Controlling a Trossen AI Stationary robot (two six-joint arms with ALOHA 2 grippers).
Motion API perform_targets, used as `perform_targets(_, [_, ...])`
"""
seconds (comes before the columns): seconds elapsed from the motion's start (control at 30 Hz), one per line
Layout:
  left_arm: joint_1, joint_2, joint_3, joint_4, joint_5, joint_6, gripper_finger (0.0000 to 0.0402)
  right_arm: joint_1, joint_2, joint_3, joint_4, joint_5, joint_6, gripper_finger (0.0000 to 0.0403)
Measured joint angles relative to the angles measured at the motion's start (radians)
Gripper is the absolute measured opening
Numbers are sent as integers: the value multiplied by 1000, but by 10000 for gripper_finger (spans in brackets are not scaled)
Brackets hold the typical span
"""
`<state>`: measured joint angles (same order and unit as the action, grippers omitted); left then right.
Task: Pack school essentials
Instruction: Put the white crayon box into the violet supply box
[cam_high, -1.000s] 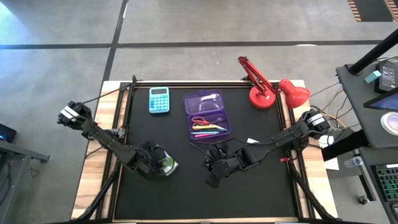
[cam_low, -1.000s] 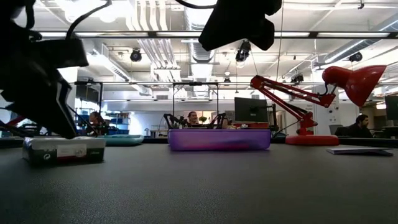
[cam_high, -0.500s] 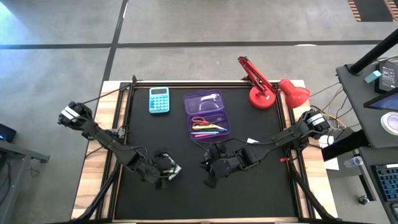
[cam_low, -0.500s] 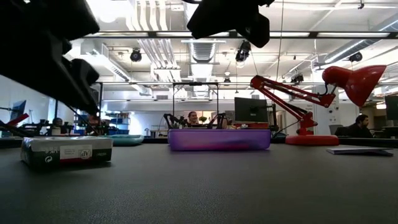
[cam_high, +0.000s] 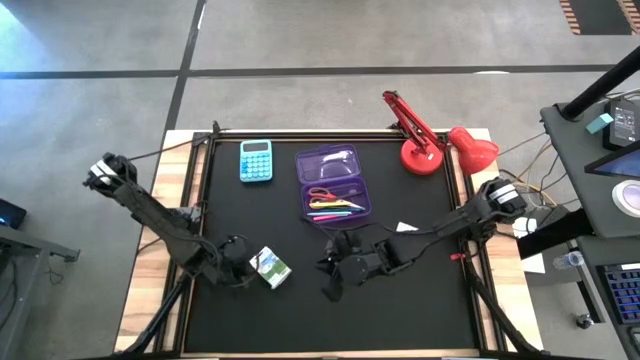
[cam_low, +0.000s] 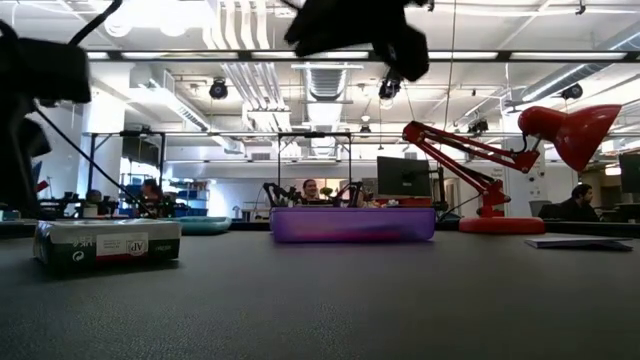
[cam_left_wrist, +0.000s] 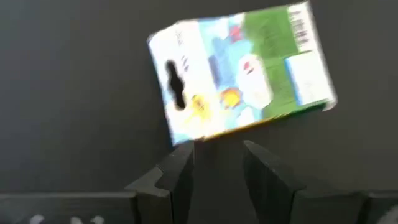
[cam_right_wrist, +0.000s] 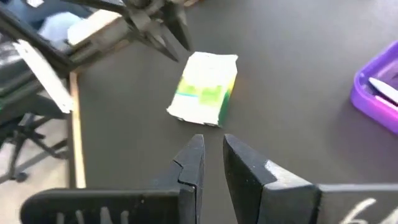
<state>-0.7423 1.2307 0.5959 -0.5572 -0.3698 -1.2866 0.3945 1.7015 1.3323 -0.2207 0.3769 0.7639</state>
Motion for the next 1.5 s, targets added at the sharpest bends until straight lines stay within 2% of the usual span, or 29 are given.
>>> perform_targets(0.13, [-18,-3,-47,-4,-1,-86,118,-1,55,-3,40,5,-39,50])
perform_targets(0.37, [-17,14,-102,57,-60,-86,118,-2,136,18,205,43,-155,50])
perform_targets(0.53, [-14,14,-127,214,-142,33,118,-12,197,17,293,44,-191,50])
perform_targets(0.73, [21,16,-136,418,-188,239,118,-40,263,18,315,63,-198,50])
perform_targets(0.83, [25,11,-136,426,-188,296,118,-48,299,20,317,66,-176,50])
perform_targets(1.13, [22,-19,-147,407,-150,299,118,-46,396,75,326,79,-251,49])
perform_targets(1.5, [21,-45,-167,408,2,295,118,-30,424,104,283,102,-267,49])
